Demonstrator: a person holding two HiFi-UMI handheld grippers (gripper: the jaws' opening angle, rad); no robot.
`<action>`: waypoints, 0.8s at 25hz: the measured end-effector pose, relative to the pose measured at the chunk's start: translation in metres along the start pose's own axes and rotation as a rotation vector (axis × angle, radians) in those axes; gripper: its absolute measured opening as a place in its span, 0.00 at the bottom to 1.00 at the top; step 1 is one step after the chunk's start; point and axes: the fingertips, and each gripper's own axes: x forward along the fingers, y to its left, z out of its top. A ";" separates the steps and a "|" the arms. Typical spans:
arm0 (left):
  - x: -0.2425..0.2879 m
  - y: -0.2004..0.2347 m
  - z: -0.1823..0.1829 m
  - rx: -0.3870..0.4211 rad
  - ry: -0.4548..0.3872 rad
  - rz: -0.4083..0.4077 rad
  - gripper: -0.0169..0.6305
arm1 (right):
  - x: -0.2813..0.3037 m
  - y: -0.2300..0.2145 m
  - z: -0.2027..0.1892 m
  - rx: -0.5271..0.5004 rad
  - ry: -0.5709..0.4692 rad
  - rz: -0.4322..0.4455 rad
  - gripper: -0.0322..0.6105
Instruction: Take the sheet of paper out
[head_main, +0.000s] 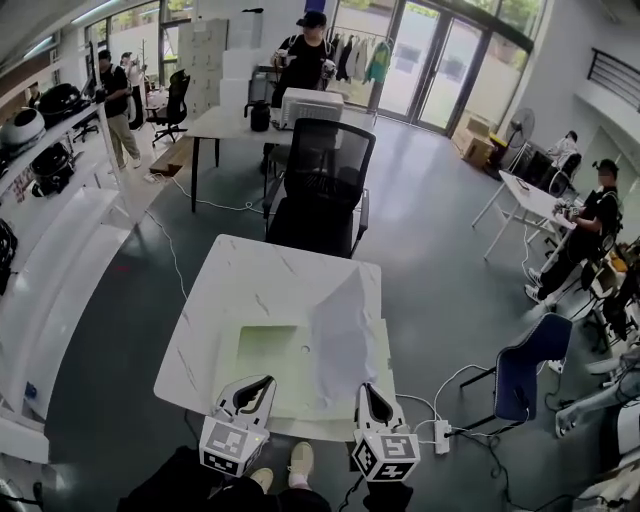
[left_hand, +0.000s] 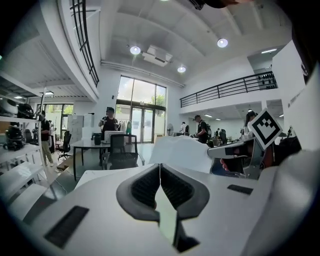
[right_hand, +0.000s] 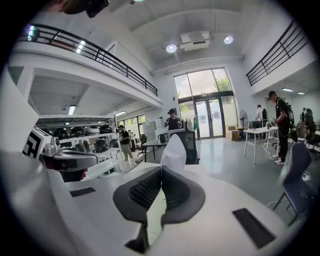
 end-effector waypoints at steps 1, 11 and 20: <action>-0.003 -0.005 0.001 0.007 -0.005 -0.013 0.06 | -0.009 0.001 0.001 0.003 -0.010 -0.010 0.08; -0.042 -0.043 0.005 0.061 -0.043 -0.139 0.06 | -0.088 0.022 -0.008 0.010 -0.078 -0.118 0.08; -0.074 -0.067 0.002 0.083 -0.049 -0.223 0.06 | -0.136 0.046 -0.021 0.023 -0.098 -0.179 0.08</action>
